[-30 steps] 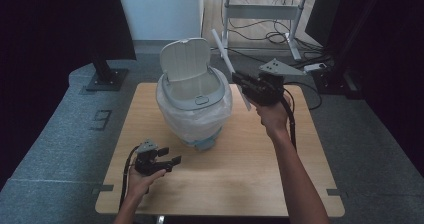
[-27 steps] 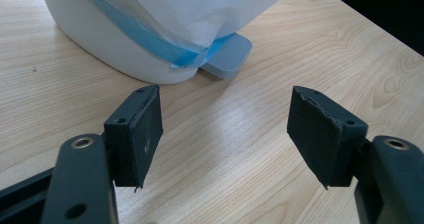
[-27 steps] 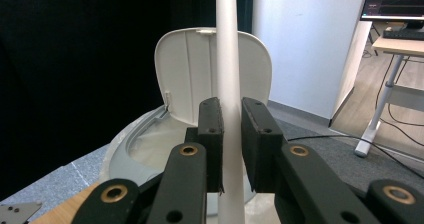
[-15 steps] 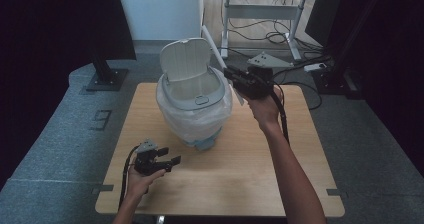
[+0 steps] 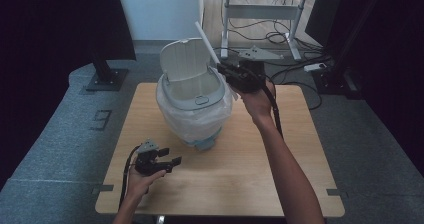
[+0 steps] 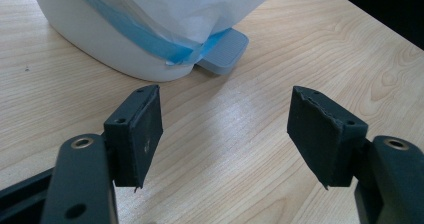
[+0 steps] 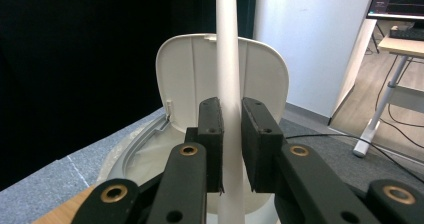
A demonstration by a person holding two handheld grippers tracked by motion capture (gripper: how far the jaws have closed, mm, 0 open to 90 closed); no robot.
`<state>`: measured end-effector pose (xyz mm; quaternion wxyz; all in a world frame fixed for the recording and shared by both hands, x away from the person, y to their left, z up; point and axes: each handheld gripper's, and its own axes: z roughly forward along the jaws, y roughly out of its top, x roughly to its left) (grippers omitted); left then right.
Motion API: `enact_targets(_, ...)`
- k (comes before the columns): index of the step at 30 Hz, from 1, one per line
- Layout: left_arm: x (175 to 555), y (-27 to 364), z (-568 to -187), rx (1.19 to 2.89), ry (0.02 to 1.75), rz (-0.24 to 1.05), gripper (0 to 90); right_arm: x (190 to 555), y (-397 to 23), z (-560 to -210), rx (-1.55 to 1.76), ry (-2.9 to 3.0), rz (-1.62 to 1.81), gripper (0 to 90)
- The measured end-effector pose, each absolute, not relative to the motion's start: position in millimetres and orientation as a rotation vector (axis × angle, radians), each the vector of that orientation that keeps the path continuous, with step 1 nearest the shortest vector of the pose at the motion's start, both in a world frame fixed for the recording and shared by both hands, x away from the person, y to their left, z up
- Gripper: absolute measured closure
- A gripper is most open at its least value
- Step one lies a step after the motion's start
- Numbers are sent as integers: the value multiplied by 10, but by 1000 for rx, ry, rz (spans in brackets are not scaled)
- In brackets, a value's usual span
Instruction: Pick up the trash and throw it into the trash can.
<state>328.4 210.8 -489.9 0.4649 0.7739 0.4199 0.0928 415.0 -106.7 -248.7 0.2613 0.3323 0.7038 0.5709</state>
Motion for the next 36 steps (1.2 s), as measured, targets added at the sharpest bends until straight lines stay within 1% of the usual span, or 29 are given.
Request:
enact_targets(21, 3277, 2128, -4879, 1889, 1027, 221, 301, 4338, -793, -2487, 892, 1935, 1473, 796)
enact_targets(30, 3279, 2126, -4882, 1888, 1022, 210, 301, 4397, -729, -2434, 889, 1932, 1471, 796)
enact_targets(36, 3282, 2150, -4879, 1879, 1027, 207, 301, 4498, -668, -2420, 899, 1933, 1470, 795)
